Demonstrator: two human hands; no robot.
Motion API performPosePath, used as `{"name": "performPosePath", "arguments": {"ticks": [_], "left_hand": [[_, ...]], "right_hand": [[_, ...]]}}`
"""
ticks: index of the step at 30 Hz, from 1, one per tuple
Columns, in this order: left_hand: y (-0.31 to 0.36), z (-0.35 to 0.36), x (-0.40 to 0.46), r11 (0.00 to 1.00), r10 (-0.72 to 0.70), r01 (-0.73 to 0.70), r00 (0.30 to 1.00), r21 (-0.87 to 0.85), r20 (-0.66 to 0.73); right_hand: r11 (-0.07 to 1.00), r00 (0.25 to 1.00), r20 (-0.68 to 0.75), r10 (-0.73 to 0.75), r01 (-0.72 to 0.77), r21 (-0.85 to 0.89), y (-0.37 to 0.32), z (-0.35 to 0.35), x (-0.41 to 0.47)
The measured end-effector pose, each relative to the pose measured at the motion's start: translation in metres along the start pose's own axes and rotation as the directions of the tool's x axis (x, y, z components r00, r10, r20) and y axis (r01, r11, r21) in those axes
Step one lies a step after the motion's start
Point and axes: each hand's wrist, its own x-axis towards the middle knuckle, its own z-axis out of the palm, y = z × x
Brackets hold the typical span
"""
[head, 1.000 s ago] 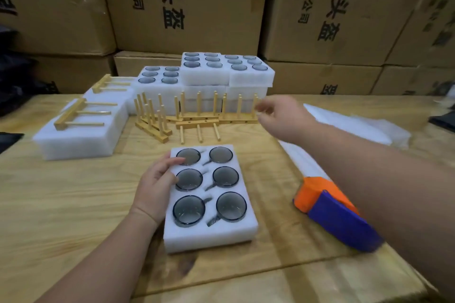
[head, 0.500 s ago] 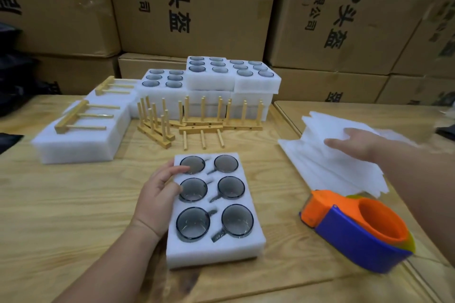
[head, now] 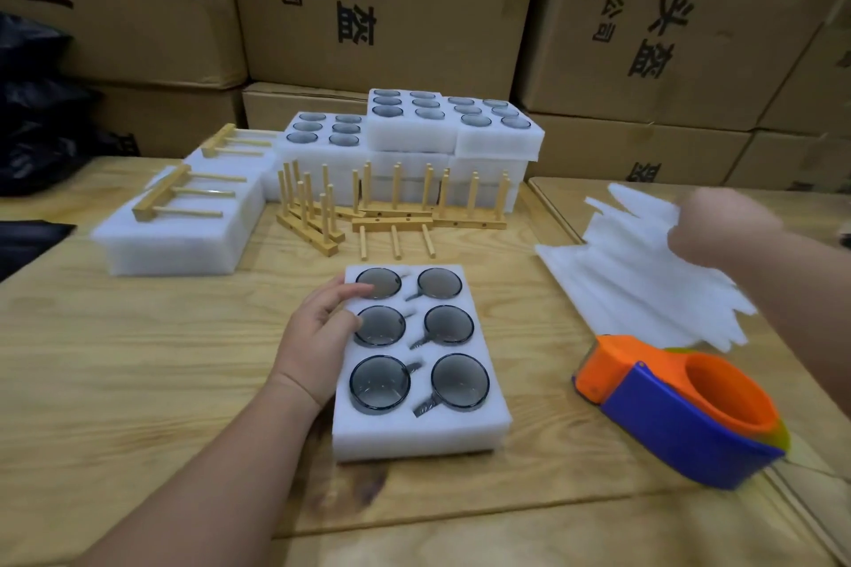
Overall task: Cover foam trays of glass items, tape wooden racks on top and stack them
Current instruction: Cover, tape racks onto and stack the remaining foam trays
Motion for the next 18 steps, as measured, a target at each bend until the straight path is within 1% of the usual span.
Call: {"name": "performPosePath", "arguments": {"ticks": [2,3,6,8,10,13,15,16,18], "left_hand": [[0.0,0.0,-0.001,1.0,-0.011,0.011,1.0,-0.003,0.0],[0.001,0.0,-0.001,1.0,-0.012,0.012,1.0,0.005,0.001],[0.001,-0.001,-0.001,0.999,-0.01,0.01,1.0,0.035,-0.001],[0.0,-0.001,0.0,0.999,-0.013,0.013,1.0,0.046,0.001],[-0.001,-0.002,0.001,0.999,-0.018,0.018,1.0,0.046,0.0],[0.001,-0.001,-0.001,0.999,-0.035,0.035,0.999,0.018,0.001],[0.004,0.0,-0.001,0.999,-0.045,0.045,0.999,-0.002,-0.009],[0.005,0.0,0.0,0.999,-0.039,0.039,0.999,-0.001,-0.006],[0.005,-0.001,0.001,0.999,-0.008,0.007,1.0,0.036,0.026]], "right_hand": [[0.999,0.987,-0.154,0.045,-0.046,-0.007,-0.003,-0.01,-0.005],[1.0,0.97,-0.241,0.029,-0.026,0.018,-0.006,-0.015,-0.007],[0.979,0.883,-0.464,-0.071,0.152,0.138,-0.03,-0.03,-0.025],[0.923,0.809,-0.566,-0.158,0.324,0.205,-0.054,-0.036,-0.049],[0.835,0.725,-0.643,-0.247,0.495,0.238,-0.077,-0.036,-0.077],[0.693,0.594,-0.723,-0.354,0.685,0.223,-0.104,-0.032,-0.118],[0.619,0.483,-0.767,-0.422,0.772,0.145,-0.115,-0.025,-0.141],[0.587,0.442,-0.776,-0.451,0.802,0.116,-0.119,-0.02,-0.151],[0.531,0.403,-0.765,-0.503,0.842,0.094,-0.126,-0.009,-0.169]]}}
